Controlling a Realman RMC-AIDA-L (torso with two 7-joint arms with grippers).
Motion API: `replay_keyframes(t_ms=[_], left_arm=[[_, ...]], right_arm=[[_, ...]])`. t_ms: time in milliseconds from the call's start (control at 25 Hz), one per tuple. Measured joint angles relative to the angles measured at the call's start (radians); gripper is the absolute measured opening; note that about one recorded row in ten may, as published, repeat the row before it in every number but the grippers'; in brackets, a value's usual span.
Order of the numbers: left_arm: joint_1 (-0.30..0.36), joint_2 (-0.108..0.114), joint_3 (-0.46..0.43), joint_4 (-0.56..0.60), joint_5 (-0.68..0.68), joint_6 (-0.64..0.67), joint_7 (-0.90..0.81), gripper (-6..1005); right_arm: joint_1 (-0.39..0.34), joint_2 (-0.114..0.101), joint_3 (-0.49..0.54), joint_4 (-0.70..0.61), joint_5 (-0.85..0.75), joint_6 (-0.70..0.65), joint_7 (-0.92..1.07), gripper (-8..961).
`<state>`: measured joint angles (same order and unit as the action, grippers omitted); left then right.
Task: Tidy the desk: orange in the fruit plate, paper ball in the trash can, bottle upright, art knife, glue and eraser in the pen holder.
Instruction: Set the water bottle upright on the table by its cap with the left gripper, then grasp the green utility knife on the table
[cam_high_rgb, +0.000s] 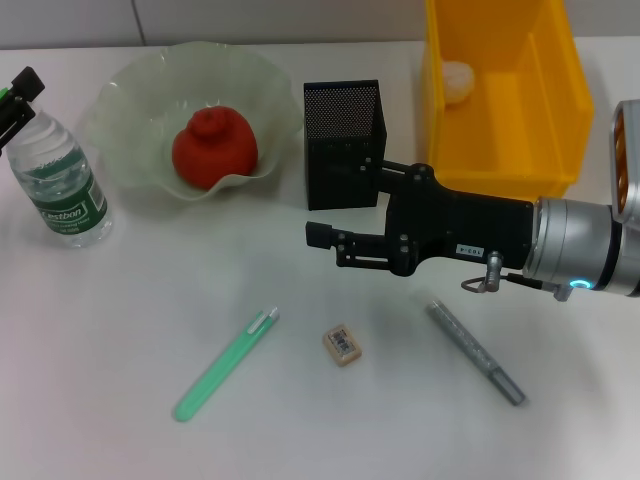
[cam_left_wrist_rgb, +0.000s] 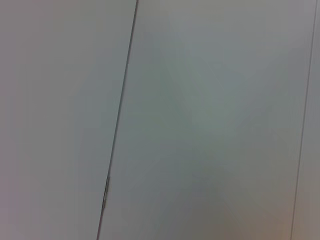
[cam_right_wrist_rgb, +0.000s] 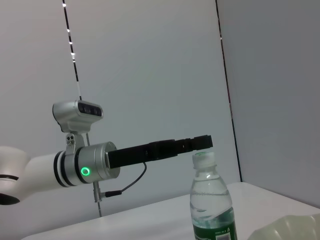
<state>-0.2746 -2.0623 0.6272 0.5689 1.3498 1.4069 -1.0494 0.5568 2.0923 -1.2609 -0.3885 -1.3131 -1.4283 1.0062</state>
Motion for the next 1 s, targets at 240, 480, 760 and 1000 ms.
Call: replay_keyframes(t_ms=[240, 480, 760, 1000], left_arm=[[0.003, 0.001, 0.0, 0.014, -0.001, 0.031, -0.001, 713], [0.002, 0.001, -0.009, 0.022, -0.002, 0.098, -0.002, 798], [-0.006, 0.002, 0.014, 0.027, 0.015, 0.344, -0.005, 798], [-0.012, 0.02, 0.167, 0.094, 0.091, 0.421, -0.083, 798]], right_arm=[[-0.001, 0.0, 0.0, 0.0, 0.0, 0.0, 0.0, 760], [0.0, 0.0, 0.003, -0.001, 0.0, 0.0, 0.0, 760], [0.0, 0.0, 0.008, 0.0, 0.0, 0.0, -0.003, 760], [-0.009, -0.001, 0.011, -0.004, 0.0, -0.003, -0.005, 760]])
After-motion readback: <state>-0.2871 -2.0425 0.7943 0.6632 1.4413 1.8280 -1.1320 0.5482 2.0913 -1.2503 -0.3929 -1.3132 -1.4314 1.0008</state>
